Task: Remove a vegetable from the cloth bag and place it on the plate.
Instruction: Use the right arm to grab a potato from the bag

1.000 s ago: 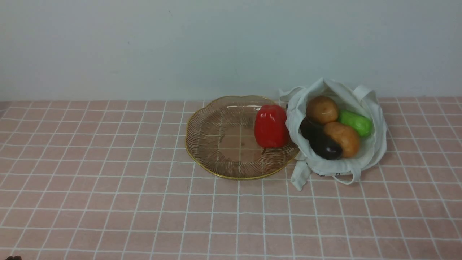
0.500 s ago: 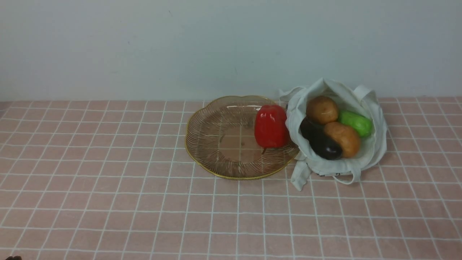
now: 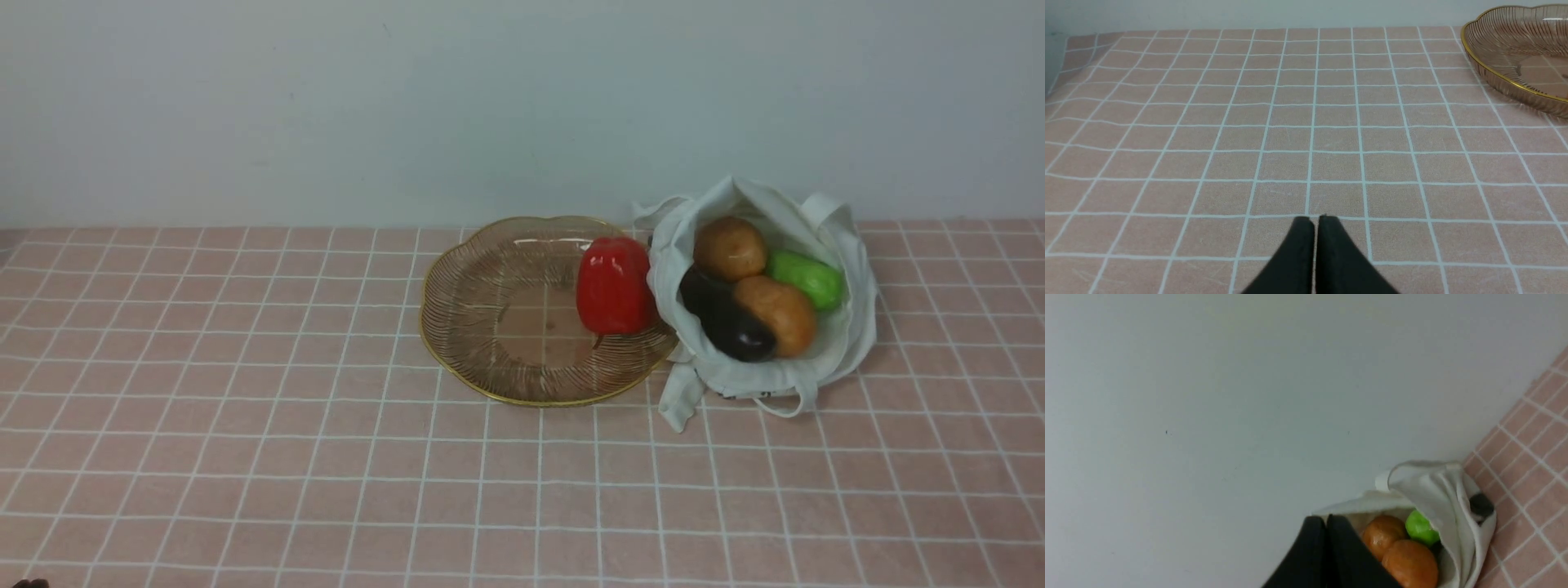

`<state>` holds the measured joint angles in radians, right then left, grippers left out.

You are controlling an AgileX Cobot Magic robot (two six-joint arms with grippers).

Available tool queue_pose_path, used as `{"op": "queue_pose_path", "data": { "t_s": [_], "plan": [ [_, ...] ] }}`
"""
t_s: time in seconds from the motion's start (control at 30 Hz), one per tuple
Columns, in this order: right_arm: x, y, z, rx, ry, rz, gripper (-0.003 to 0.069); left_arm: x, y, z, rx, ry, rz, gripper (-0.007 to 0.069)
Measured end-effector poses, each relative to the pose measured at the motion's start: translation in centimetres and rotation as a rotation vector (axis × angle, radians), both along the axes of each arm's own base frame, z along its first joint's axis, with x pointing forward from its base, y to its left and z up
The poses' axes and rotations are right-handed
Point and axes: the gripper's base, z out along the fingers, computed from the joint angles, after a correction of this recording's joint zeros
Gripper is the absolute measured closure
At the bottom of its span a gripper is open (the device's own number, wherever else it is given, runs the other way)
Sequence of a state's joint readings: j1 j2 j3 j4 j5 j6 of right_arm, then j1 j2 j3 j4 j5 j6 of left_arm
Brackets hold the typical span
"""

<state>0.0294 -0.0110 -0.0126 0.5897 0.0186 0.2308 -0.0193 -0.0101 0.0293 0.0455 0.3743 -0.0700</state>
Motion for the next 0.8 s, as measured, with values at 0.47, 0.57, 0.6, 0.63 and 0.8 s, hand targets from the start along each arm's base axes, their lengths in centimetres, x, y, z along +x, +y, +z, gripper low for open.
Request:
{"op": "queue_pose_path", "data": {
  "t_s": [0.47, 0.57, 0.6, 0.63, 0.8],
  "plan": [
    [5.7, 2.1, 11.8, -0.678, 0.574, 0.321, 0.0608, 0.0, 0.0, 0.0, 0.0, 0.0, 0.0, 0.0629],
    [9.7, 2.6, 10.1, -0.677, 0.769, 0.44, 0.0538, 0.0, 0.0, 0.0, 0.0, 0.0, 0.0, 0.0629],
    [11.5, 2.8, 9.5, -0.677, 0.834, 0.492, 0.05, 0.0, 0.0, 0.0, 0.0, 0.0, 0.0, 0.0629],
    [12.3, 2.9, 9.5, -0.675, 0.852, 0.516, 0.0482, 0.0, 0.0, 0.0, 0.0, 0.0, 0.0, 0.0629],
    [18.4, 3.9, 9.4, -0.664, 0.931, 0.644, 0.0335, 0.0, 0.0, 0.0, 0.0, 0.0, 0.0, 0.0629]
  ]
}}
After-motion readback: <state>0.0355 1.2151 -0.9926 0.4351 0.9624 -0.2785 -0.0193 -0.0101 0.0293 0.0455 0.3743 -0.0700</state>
